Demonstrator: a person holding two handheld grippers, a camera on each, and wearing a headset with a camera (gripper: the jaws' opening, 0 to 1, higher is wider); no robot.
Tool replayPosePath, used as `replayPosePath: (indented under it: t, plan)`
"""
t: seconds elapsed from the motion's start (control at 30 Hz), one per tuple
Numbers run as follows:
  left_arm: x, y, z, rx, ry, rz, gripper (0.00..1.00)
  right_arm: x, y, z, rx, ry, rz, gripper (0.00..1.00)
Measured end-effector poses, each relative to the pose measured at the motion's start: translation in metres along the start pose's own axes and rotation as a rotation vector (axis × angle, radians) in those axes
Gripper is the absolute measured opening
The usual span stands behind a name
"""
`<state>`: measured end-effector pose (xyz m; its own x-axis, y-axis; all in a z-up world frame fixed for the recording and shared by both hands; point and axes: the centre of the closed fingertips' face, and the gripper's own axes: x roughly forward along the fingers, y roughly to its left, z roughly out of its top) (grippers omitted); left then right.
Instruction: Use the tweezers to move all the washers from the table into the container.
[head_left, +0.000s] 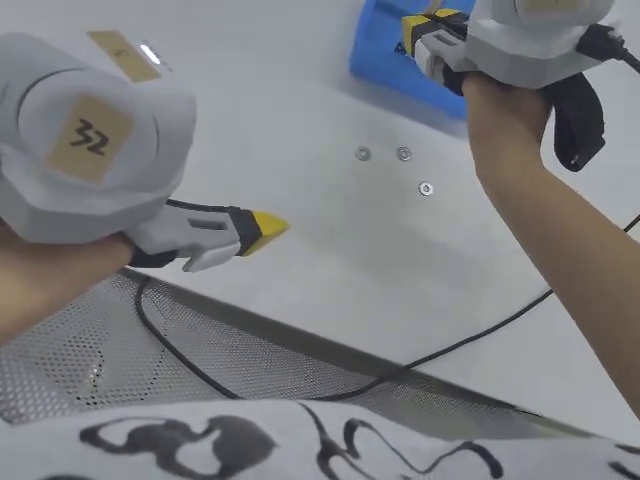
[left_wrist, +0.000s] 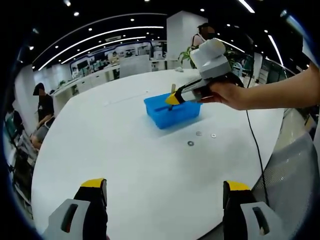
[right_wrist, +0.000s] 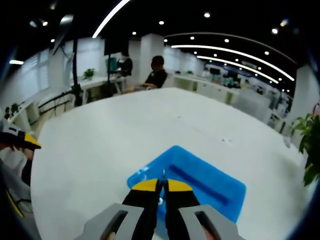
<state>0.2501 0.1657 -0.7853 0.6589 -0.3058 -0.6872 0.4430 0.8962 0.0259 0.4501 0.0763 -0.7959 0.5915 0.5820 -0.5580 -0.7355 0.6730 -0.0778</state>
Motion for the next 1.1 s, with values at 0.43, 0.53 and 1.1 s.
replayPosePath:
  t: [0.43, 0.53, 1.1]
  plan:
    - [-0.004, 0.001, 0.005, 0.018, -0.010, 0.011, 0.99, -0.007, -0.005, 0.005, 0.055, 0.009, -0.008, 0.02]
    - [-0.005, 0.002, 0.007, 0.016, -0.016, 0.014, 0.99, -0.012, -0.005, 0.012, 0.044, -0.006, -0.007, 0.02]
    - [-0.005, -0.001, 0.010, 0.024, -0.025, 0.001, 0.99, -0.063, 0.018, 0.040, 0.082, -0.105, 0.077, 0.02]
